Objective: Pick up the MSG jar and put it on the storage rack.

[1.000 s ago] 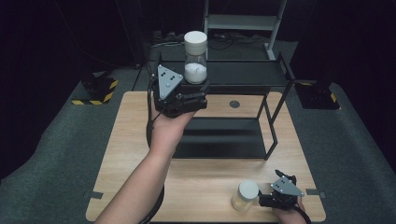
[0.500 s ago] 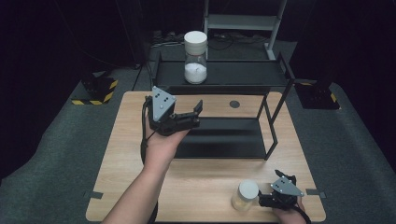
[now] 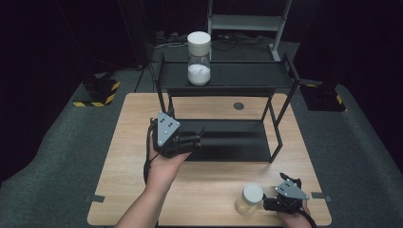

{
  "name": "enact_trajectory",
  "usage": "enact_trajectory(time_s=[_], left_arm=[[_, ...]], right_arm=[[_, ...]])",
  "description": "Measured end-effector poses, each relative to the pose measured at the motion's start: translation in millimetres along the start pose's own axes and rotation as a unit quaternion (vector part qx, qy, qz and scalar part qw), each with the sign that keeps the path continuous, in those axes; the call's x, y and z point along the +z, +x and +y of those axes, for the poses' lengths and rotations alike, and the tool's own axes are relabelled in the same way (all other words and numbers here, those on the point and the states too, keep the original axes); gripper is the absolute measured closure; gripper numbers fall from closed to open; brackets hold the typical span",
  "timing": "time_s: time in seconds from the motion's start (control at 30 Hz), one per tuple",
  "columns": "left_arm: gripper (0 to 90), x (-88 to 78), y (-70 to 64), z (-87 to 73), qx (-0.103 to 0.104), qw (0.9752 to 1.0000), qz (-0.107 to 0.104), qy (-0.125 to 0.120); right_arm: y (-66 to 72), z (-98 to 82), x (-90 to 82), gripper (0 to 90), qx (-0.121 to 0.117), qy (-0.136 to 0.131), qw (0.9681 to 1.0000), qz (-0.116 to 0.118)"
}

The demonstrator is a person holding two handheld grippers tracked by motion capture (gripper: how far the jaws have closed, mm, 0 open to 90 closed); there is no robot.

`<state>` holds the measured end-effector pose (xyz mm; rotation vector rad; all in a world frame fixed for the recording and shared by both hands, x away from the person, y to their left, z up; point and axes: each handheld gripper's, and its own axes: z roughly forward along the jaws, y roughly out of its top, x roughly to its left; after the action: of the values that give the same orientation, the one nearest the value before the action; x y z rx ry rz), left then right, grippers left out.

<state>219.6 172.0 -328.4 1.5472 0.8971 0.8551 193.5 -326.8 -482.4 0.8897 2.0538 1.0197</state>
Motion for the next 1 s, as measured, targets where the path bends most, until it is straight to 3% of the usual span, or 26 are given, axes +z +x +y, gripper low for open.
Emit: enact_trajectory(time_s=[0.5, 0.67, 1.0], left_arm=[[0.4, -0.9, -8.1, -53.6, 0.001, 0.9987, -0.021, 0.046], [0.4, -1.0, -12.8, -77.3, 0.01, 0.9975, -0.018, 0.068], [0.6, -6.5, -13.3, -129.5, -0.005, 0.9929, -0.022, 0.117]], right_arm=[[0.4, 0.3, 0.2, 0.0, -0.002, 0.001, 1.0, 0.0], [0.6, 0.5, 0.4, 0.0, -0.004, 0.001, 1.0, 0.0], [1.0, 0.8, 0.4, 0.0, -0.006, 0.002, 1.0, 0.0]])
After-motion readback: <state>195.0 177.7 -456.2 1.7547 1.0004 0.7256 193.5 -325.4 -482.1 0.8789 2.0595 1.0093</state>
